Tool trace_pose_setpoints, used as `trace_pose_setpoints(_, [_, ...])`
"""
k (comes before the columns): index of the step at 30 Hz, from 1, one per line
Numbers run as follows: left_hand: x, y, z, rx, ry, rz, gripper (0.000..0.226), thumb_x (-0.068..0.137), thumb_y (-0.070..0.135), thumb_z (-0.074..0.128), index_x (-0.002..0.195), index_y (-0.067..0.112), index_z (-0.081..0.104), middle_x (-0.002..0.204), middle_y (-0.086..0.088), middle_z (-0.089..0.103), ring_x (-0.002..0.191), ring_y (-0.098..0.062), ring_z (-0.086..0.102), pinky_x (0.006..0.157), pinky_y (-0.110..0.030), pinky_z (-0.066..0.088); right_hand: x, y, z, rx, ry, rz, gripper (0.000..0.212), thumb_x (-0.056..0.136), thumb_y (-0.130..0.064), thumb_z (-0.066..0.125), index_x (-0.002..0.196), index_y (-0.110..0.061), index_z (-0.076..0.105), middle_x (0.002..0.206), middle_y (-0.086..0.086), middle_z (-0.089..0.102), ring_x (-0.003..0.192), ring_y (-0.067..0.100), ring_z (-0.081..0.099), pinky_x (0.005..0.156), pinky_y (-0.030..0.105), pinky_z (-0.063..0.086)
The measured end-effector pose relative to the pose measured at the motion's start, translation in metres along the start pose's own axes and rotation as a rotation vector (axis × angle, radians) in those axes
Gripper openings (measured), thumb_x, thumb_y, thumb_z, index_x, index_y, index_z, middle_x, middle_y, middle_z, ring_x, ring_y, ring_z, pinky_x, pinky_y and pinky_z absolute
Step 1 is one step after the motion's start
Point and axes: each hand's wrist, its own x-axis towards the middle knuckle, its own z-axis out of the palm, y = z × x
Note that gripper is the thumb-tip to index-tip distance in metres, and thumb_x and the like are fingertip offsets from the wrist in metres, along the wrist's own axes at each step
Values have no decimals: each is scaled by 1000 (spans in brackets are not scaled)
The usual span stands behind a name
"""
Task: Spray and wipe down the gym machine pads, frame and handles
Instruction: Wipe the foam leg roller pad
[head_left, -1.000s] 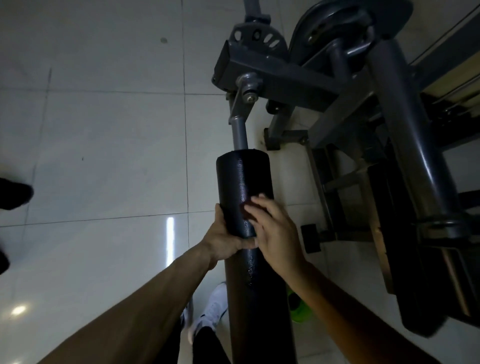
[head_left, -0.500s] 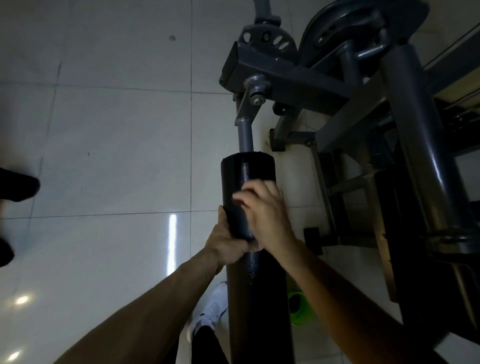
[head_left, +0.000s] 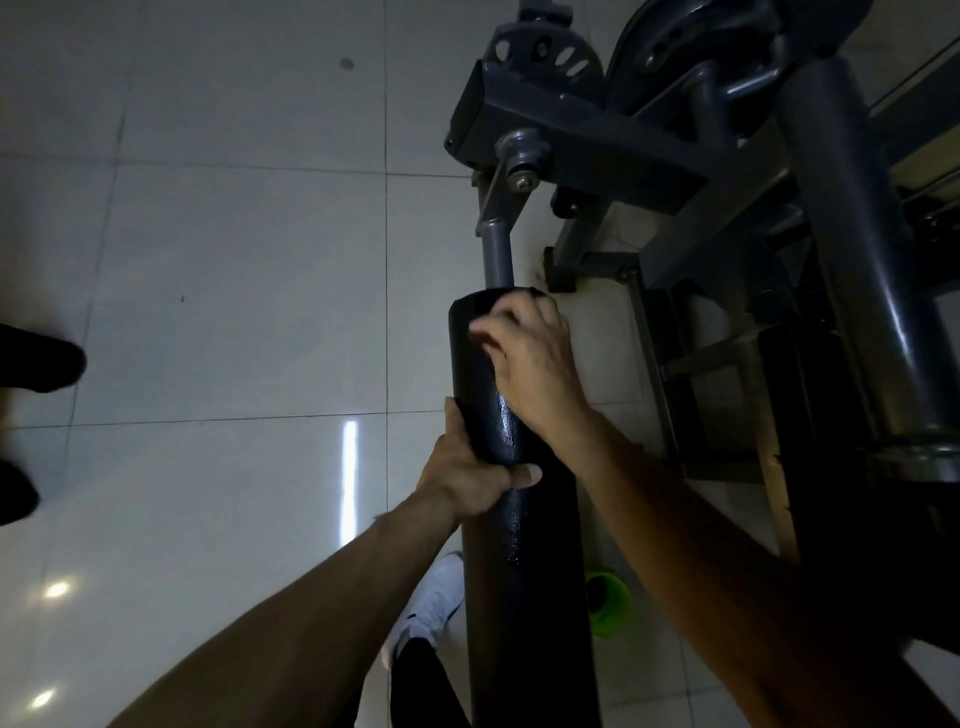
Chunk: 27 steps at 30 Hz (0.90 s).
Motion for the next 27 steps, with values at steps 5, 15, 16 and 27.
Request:
trace_pose_setpoints(5, [-8, -6, -14, -2, -129, -5, 96, 75, -1, 86, 136, 38, 23, 114, 20, 57, 111, -10, 61, 75, -14, 52, -116, -2, -19, 94, -120, -13, 49, 78, 2, 77, 122, -20, 71, 124, 0, 56, 114, 22, 52, 92, 40, 48])
trace_pose_setpoints(15, [-18, -27, -17, -137, -127, -107, 105, 92, 27, 76, 163, 36, -1, 154, 13, 41, 123, -14, 57, 86, -24, 51, 23, 8, 8, 172, 137, 331, 32, 92, -11, 70, 121, -26, 71, 123, 2, 54, 117, 23, 49, 100, 44, 50])
trace_pose_setpoints(16, [-18, -31, -17, -166, -125, -148, 108, 90, 34, 78, 163, 37, -2, 159, 10, 39, 127, -16, 55, 93, -32, 49, 16, 7, 9, 189, 132, 335, 34, 93, -12, 69, 124, -26, 70, 125, 1, 54, 118, 22, 48, 101, 45, 50])
trace_pose_setpoints(27, [-29, -35, -6, -301, -144, -205, 52, 94, 38, 72, 139, 45, 49, 132, 5, 67, 125, -21, 60, 87, -43, 53, -214, -22, -22, 344, 4, 296, 37, 91, -6, 67, 124, -24, 68, 131, -7, 49, 124, 17, 51, 98, 45, 52])
